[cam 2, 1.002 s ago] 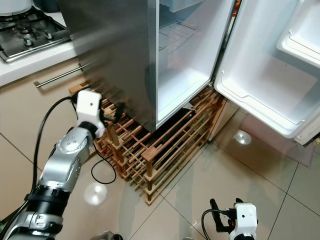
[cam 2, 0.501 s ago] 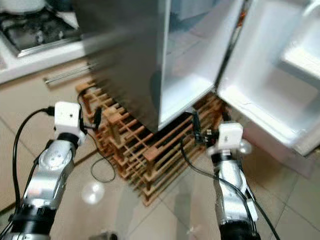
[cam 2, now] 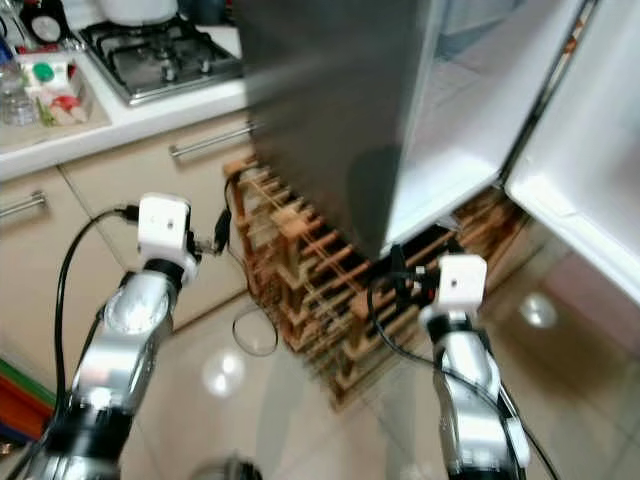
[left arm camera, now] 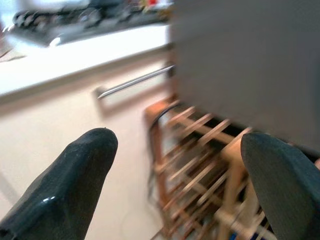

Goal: Restocking fridge

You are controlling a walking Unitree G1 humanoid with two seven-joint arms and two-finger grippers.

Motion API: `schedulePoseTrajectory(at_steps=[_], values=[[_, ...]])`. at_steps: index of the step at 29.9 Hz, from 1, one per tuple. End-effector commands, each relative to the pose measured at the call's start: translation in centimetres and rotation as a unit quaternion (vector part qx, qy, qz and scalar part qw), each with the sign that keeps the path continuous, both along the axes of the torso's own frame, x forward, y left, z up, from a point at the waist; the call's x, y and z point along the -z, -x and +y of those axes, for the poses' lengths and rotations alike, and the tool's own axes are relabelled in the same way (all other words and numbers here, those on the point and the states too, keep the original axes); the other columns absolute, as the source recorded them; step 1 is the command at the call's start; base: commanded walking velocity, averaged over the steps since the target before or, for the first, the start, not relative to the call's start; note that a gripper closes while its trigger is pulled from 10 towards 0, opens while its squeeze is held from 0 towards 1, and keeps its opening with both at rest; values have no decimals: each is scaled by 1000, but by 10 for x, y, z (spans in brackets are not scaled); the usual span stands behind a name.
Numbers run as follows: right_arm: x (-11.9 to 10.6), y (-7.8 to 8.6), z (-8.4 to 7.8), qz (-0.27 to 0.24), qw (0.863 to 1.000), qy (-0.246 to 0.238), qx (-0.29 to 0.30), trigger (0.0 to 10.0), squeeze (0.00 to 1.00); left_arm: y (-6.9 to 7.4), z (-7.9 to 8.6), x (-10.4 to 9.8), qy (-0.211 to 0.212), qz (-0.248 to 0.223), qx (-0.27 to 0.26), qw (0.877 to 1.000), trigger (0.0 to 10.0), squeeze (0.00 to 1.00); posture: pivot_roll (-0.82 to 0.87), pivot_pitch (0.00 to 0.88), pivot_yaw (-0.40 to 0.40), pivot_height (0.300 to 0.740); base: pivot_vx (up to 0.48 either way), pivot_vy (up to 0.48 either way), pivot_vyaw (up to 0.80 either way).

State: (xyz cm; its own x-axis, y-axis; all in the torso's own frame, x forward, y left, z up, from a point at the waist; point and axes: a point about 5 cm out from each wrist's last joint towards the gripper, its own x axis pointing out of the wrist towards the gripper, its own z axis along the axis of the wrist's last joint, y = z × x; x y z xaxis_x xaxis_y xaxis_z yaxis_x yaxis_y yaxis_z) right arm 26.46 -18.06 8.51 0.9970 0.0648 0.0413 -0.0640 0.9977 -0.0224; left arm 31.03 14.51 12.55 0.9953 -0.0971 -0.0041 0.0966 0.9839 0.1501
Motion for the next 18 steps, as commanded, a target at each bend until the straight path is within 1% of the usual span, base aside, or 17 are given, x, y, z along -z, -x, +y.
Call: schedulePoseTrajectory(at_steps=[1, 3, 4, 6, 11, 17, 18], values=[[-9, -2, -4, -9, 1000, 9, 4, 10000, 0, 1, -5, -2, 1, -6, 4, 1000, 10000, 0, -21, 39, 4, 740, 0, 0, 681], [-9, -2, -4, -8, 1000, 8, 4, 10000, 0, 2, -6, -1, -2, -6, 7, 1000, 10000, 0, -20, 40, 4, 740, 0, 0, 678], [-9, -2, -4, -8, 1000, 8, 6, 10000, 0, 4, -10, 0, -12, -6, 18, 1000, 10000, 0, -20, 40, 3, 740, 0, 0, 0], [-8, -2, -5, -3, 1000, 9, 13, 10000, 0, 4, -11, 0, -8, -7, 17, 1000, 10000, 0, -20, 40, 3, 740, 0, 0, 0], [-9, -3, -4, 2, 1000, 7, 15, 10000, 0, 7, -18, -2, 3, -19, 35, 999, 10000, 0, -20, 40, 3, 740, 0, -480, 0], [-10, -3, -4, 6, 1000, 11, 14, 10000, 0, 8, -21, -4, -5, -27, 36, 999, 10000, 0, -22, 40, 1, 740, 0, -480, 0], [-10, -4, -4, 6, 1000, 14, 13, 10000, 0, 7, -21, -4, -5, -25, 33, 999, 10000, 0, -22, 40, 0, 740, 0, -480, 694]])
